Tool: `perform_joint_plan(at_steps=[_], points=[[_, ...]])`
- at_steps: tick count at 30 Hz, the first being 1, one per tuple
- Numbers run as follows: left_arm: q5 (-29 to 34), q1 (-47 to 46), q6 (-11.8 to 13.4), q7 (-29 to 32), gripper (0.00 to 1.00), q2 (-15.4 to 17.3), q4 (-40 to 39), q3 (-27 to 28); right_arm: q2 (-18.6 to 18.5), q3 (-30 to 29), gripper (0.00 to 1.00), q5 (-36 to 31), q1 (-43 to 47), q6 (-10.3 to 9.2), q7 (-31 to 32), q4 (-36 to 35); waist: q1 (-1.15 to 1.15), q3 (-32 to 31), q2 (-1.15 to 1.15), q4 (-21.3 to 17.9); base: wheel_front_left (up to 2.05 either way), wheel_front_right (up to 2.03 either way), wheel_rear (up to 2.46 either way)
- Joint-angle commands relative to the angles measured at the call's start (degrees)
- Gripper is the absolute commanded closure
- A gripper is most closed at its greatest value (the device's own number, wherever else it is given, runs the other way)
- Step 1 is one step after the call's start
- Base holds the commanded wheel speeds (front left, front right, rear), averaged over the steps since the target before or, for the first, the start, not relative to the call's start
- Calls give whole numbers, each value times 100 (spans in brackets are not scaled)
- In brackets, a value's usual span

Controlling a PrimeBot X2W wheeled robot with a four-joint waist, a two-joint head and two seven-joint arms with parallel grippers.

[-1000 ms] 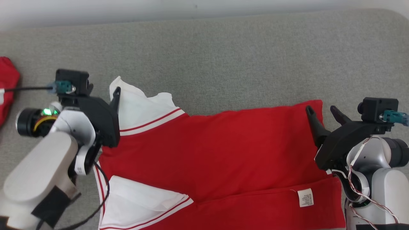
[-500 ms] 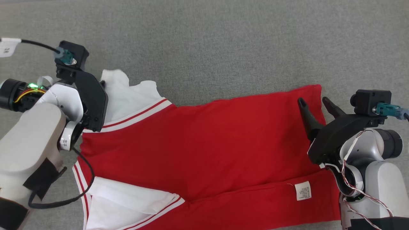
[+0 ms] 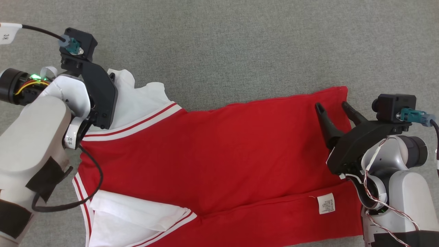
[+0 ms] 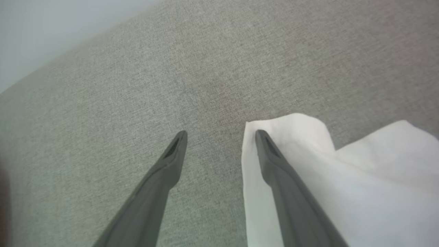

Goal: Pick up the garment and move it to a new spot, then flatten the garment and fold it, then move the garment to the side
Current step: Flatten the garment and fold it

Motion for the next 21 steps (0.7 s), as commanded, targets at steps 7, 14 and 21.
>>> perform_joint_plan(at_steps=[7,14,21], points=[[-101,-21,-129,157,0,-57,-126,-68,13,-61,0,20,13,-10,-53,12,0,-23,-1,5,0,0,0],[-201,106,-136,258,0,-55,-35,-92,15,30,0,76,-66,-10,-66,29,0,35,-1,-93,0,0,0],[-267,79,-194,464,76,-77,100,-173,18,12,0,50,-105,-10,-69,32,0,87,-1,-129,0,0,0]])
